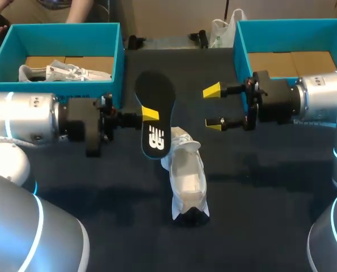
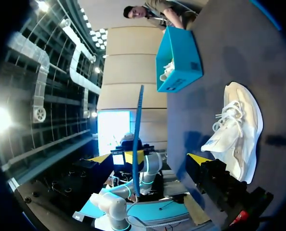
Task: Take the shoe out of the shoebox, open the shoe tongue, remove and reinsert the insole, then place the shoe into the shoebox
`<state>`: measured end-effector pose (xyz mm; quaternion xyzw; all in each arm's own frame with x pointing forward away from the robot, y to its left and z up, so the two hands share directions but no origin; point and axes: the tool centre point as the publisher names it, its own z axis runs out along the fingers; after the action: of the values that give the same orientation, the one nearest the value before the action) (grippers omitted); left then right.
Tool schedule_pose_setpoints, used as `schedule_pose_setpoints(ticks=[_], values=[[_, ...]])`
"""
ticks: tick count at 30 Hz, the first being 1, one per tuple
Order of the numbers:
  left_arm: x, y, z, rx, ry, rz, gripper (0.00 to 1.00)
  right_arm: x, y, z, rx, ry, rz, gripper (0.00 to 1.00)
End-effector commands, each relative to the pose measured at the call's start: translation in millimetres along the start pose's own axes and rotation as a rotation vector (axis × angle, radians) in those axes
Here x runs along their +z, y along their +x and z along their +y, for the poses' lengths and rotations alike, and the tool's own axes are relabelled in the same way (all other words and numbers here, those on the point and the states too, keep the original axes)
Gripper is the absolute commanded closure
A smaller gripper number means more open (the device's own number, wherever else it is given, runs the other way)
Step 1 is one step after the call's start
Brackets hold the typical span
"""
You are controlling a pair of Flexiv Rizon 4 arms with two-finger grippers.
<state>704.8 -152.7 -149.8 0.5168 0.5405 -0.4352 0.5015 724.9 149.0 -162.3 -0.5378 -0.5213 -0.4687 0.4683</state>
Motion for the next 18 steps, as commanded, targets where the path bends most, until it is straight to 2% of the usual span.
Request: schedule_pose_setpoints(ticks=[1,11,18], values=[[14,5.9,7,0.014,0.008,-0.009,1.00,5,-0.4,1.3,-0.004,-0.002,0.005,0.00],[28,13.7,5,0.057,-0.009,-0.018,1.00,36,-3.9,16.2,0.013,0.025,-0.014,0.00],[35,17.7,8,0.060,-0.028,-0.019,1.00,44,-1.9,19.7,0.008,0.015,-0.007,0.00]])
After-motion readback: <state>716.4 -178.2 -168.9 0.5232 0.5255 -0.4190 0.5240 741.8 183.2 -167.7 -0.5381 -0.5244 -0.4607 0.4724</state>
